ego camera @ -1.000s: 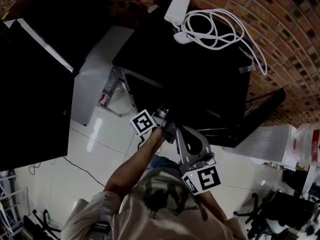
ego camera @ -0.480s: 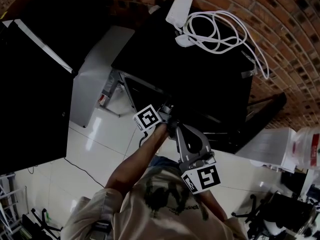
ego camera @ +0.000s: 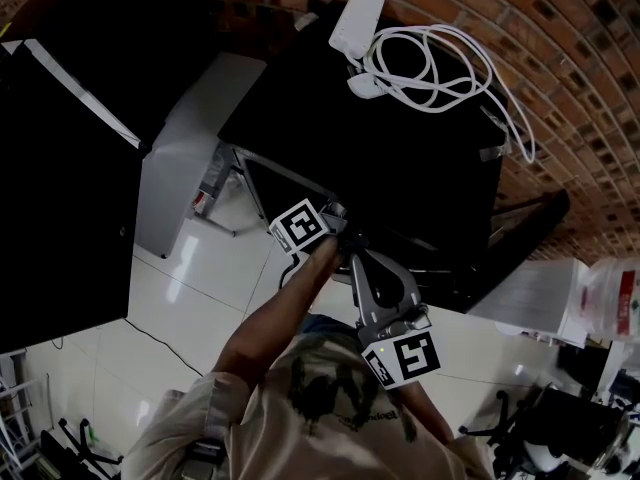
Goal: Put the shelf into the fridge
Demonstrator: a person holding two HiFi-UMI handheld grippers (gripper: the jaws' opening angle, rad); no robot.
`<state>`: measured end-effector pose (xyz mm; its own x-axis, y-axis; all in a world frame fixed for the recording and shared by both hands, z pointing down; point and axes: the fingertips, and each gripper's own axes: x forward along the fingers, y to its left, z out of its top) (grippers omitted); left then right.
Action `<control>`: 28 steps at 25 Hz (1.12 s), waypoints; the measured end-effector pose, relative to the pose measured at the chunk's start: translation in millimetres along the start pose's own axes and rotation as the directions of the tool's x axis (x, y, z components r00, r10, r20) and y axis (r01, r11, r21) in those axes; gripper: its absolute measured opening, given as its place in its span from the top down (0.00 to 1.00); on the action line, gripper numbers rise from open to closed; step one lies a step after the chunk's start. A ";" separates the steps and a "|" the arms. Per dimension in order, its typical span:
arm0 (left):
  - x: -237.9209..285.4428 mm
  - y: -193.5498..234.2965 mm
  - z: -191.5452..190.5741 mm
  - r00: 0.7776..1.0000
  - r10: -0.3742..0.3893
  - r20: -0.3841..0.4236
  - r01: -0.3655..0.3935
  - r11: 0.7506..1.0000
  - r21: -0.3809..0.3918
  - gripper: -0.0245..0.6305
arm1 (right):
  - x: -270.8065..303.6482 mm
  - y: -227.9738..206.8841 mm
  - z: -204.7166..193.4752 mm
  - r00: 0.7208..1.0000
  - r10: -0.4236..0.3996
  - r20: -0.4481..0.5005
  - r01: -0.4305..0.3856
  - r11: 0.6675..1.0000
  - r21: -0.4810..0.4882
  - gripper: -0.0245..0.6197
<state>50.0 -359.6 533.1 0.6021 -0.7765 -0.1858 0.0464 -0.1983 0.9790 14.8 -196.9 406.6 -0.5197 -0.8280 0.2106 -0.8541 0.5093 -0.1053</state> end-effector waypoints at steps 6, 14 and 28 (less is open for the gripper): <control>1.4 -0.6 3.3 0.999 -0.029 0.020 0.029 1.000 0.007 0.90 | -1.5 -2.9 -1.6 1.000 0.003 -0.002 -0.003 1.000 0.003 0.96; -12.4 5.2 8.3 0.998 -0.019 0.052 0.019 1.000 0.006 0.77 | -5.6 -2.1 -5.5 1.000 0.015 -0.007 -0.015 1.000 0.009 0.96; -59.5 5.2 10.0 0.995 0.017 0.101 -0.019 0.999 0.025 0.72 | -34.7 21.3 -8.2 0.998 0.059 0.010 -0.059 0.998 0.019 0.96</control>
<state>6.4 -320.4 548.4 0.5190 -0.8363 -0.1769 0.0145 -0.1982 0.9800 14.8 -155.4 405.0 -0.5691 -0.7990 0.1943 -0.8223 0.5526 -0.1359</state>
